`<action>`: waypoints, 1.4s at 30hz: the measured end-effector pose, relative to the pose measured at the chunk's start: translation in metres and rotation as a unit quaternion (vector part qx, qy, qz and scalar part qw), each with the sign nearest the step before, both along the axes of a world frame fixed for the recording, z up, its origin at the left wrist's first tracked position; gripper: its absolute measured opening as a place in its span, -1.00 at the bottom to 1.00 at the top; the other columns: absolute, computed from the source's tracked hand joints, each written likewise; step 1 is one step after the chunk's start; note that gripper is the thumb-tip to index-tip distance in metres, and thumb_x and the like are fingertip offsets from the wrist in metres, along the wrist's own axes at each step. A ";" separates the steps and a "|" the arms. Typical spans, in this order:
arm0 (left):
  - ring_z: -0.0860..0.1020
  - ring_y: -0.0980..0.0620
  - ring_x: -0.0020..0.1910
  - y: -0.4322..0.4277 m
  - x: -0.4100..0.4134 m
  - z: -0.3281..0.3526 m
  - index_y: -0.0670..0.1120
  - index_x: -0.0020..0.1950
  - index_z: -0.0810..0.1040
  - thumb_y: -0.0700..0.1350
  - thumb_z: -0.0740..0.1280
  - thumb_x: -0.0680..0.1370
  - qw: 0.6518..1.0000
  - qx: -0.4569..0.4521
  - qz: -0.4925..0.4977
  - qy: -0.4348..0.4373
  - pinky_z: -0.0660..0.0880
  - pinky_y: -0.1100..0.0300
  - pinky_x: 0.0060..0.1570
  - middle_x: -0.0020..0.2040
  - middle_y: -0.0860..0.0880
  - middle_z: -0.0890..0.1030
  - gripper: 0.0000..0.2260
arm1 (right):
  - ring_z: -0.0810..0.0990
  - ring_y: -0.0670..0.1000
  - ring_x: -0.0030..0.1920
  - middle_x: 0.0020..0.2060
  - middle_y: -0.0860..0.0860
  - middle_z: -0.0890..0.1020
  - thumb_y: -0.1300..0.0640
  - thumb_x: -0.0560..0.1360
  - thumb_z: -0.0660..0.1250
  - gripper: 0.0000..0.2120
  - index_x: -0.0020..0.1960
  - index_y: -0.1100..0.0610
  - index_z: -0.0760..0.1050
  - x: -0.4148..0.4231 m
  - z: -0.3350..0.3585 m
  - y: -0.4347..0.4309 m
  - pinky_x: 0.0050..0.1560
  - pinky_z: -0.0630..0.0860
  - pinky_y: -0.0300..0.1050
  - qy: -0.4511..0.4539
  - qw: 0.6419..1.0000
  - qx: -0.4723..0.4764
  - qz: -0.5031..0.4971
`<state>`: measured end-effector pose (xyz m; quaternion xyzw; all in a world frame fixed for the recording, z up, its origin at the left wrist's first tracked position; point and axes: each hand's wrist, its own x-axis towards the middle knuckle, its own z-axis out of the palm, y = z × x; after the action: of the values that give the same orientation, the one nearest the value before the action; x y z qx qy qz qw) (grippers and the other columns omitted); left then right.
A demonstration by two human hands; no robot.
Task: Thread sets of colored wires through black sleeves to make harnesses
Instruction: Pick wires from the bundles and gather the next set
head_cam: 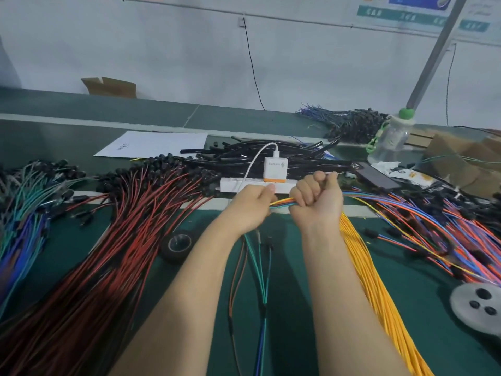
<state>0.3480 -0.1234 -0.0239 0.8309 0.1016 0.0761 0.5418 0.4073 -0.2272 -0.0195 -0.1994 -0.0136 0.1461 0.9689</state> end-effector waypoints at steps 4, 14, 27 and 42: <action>0.51 -0.04 0.11 0.038 0.017 -0.007 -0.12 0.10 0.60 -0.16 0.13 0.62 0.960 0.149 0.219 -0.093 0.41 0.12 0.16 0.15 -0.07 0.55 -0.75 | 0.08 -0.12 -0.67 -0.64 -0.08 0.15 -0.09 0.67 -0.06 -0.51 -0.36 0.09 0.24 0.010 -0.006 0.002 -0.69 0.02 -0.28 0.008 0.999 0.004 -0.031; 0.33 -0.08 0.39 0.075 0.071 -0.022 -0.19 0.31 0.47 -0.30 0.07 0.60 0.971 0.007 0.235 -0.053 0.34 0.34 0.14 0.50 -0.13 0.19 -0.66 | 0.07 -0.12 -0.65 -0.62 -0.09 0.14 -0.13 0.66 -0.02 -0.52 -0.36 0.08 0.24 0.026 -0.058 0.012 -0.62 -0.02 -0.27 0.077 0.995 -0.006 -0.055; 0.47 0.05 0.06 0.081 0.101 -0.032 -0.17 0.33 0.46 -0.28 0.06 0.62 0.946 -0.245 0.200 -0.077 0.42 0.23 0.02 0.01 -0.01 0.48 -0.67 | 0.09 -0.12 -0.65 -0.60 -0.08 0.17 -0.17 0.64 0.00 -0.50 -0.35 0.11 0.31 0.035 -0.070 0.016 -0.66 0.03 -0.29 0.095 0.994 0.018 -0.046; 0.54 0.05 -0.10 0.080 0.096 -0.018 -0.19 0.06 0.54 -0.25 0.24 0.58 0.872 -0.099 0.440 -0.190 0.41 0.32 -0.12 0.04 -0.13 0.60 -0.88 | 0.11 -0.12 -0.66 -0.61 -0.07 0.17 -0.18 0.64 0.00 -0.49 -0.34 0.12 0.33 0.037 -0.071 0.016 -0.67 0.03 -0.29 0.095 0.994 0.018 -0.045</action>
<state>0.4437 -0.0436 -0.0415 0.6114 0.3592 0.4527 0.5406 0.4442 -0.2117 -0.0908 -0.1676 0.0849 0.1208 0.9747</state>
